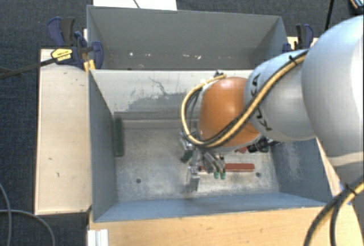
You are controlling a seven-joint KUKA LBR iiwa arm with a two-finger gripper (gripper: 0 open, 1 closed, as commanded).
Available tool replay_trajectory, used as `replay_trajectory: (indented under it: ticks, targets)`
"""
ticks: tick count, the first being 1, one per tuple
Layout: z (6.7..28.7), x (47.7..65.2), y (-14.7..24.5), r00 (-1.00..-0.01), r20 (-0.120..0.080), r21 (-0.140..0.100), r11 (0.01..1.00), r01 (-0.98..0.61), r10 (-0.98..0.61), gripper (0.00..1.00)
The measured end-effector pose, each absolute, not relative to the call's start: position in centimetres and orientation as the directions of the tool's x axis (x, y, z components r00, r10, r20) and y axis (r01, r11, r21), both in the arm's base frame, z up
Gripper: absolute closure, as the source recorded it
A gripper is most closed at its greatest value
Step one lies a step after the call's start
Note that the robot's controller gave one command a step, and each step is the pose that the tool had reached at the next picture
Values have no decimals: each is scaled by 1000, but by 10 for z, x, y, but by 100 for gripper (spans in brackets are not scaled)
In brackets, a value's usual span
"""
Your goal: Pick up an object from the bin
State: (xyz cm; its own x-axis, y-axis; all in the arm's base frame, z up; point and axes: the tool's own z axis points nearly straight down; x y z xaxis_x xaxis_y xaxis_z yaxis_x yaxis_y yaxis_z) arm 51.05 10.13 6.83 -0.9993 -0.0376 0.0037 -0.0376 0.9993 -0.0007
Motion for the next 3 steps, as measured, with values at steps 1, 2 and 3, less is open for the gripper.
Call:
replay_trajectory:
  ticks: [1,2,3]
  targets:
    - [70,513,28,-973,1,-2,973,-229,-229,0]
    - [70,495,-69,-695,0,-2,695,-719,-719,0]
    - [71,496,-66,-698,-4,-2,698,-716,-716,100]
